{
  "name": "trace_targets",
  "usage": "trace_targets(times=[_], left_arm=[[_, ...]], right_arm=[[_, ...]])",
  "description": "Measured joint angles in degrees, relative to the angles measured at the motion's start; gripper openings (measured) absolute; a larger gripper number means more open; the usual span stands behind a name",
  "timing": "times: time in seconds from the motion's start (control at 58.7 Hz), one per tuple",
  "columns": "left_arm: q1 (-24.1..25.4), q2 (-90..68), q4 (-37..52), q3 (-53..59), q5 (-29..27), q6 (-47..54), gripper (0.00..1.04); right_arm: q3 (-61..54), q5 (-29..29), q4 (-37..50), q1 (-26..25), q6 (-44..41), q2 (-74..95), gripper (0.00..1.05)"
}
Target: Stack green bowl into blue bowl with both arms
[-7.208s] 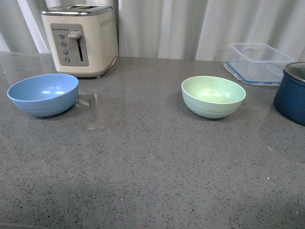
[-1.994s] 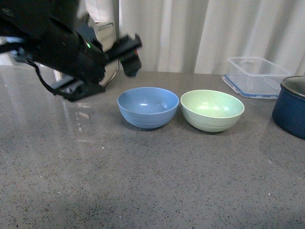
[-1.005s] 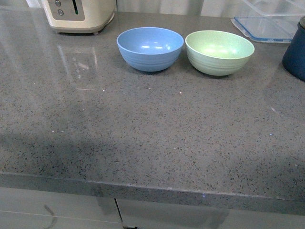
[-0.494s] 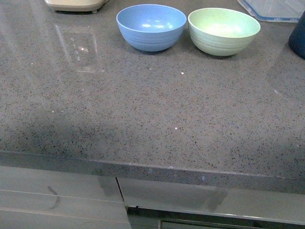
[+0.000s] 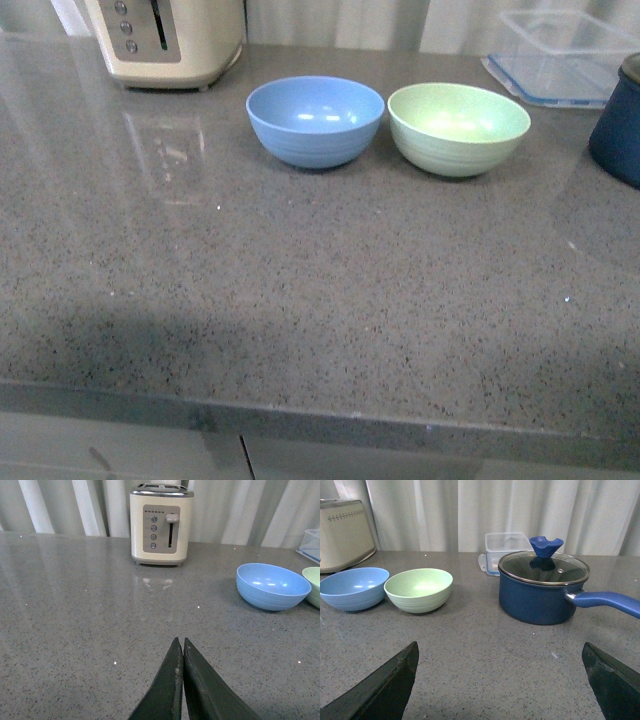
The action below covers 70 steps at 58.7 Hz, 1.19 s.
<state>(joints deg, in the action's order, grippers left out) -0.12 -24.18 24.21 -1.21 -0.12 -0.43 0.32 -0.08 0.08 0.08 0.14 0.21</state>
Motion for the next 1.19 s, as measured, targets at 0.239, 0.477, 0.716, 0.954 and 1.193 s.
trace_targets(times=[0.239, 0.477, 0.716, 0.954, 1.193], left_arm=[[0.00, 6.95, -6.75, 0.00, 0.00, 0.00, 0.04], [0.00, 11.08, -10.86, 0.00, 0.00, 0.00, 0.04], [0.00, 14.25, -14.08, 0.00, 0.00, 0.00, 0.04], [0.00, 23.93, -24.02, 0.00, 0.02, 0.00, 0.04], [0.00, 23.96, -24.17, 0.00, 0.04, -0.02, 0.34]], right_arm=[[0.00, 0.00, 0.00, 0.00, 0.00, 0.00, 0.95], [0.00, 0.00, 0.00, 0.00, 0.00, 0.00, 0.95], [0.00, 0.00, 0.00, 0.00, 0.00, 0.00, 0.95], [0.00, 0.00, 0.00, 0.00, 0.00, 0.00, 0.95], [0.00, 0.00, 0.00, 0.00, 0.00, 0.00, 0.95]])
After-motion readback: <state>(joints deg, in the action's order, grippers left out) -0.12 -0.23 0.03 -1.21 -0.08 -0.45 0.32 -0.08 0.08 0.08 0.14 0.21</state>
